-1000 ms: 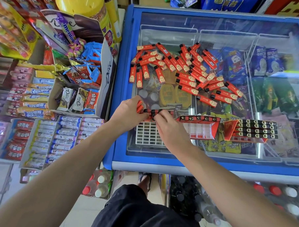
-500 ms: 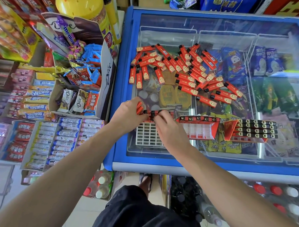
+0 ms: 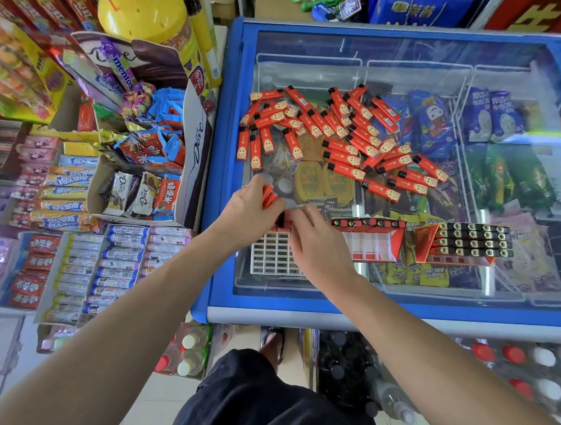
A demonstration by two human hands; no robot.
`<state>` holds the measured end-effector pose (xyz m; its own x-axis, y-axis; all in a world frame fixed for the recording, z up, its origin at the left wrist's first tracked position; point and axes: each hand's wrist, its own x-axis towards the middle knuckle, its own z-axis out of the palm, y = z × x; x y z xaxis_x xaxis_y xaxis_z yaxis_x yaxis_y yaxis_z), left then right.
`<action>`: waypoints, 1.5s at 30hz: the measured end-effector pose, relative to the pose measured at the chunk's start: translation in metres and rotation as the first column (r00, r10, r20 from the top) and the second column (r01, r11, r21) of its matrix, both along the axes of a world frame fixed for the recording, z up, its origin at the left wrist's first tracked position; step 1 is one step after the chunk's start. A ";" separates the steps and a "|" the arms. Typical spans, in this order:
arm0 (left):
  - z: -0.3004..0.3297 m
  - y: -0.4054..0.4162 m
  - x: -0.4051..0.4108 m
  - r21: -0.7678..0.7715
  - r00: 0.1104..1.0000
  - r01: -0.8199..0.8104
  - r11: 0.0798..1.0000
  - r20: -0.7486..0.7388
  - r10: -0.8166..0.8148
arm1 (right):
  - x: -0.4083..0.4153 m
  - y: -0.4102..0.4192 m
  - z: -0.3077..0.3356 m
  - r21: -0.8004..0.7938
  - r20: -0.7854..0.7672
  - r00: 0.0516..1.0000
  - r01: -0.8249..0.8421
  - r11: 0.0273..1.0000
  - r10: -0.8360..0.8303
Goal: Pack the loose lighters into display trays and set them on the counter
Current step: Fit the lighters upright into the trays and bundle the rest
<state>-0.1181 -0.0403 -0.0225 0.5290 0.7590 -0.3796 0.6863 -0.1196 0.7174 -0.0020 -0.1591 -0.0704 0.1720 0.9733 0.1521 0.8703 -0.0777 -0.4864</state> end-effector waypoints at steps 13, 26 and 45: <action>0.016 -0.005 0.027 -0.289 0.956 -0.231 0.929 0.109 0.271 | -0.007 -0.015 0.043 -0.127 -0.728 0.675 0.041 0.991 -0.121; 0.012 -0.002 0.022 -0.400 0.905 -0.252 0.881 0.226 0.362 | -0.012 -0.017 0.043 -0.123 -0.823 0.519 0.236 0.964 -0.232; -0.009 0.001 -0.010 0.106 0.991 0.113 0.988 -0.077 -0.105 | 0.027 -0.021 0.022 0.059 -0.336 0.926 0.200 0.978 -0.169</action>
<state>-0.1286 -0.0393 -0.0317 0.5856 0.7375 -0.3363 0.7135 -0.2722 0.6456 0.0251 -0.1801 -0.0489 0.4025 0.9042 0.1426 0.6356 -0.1639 -0.7544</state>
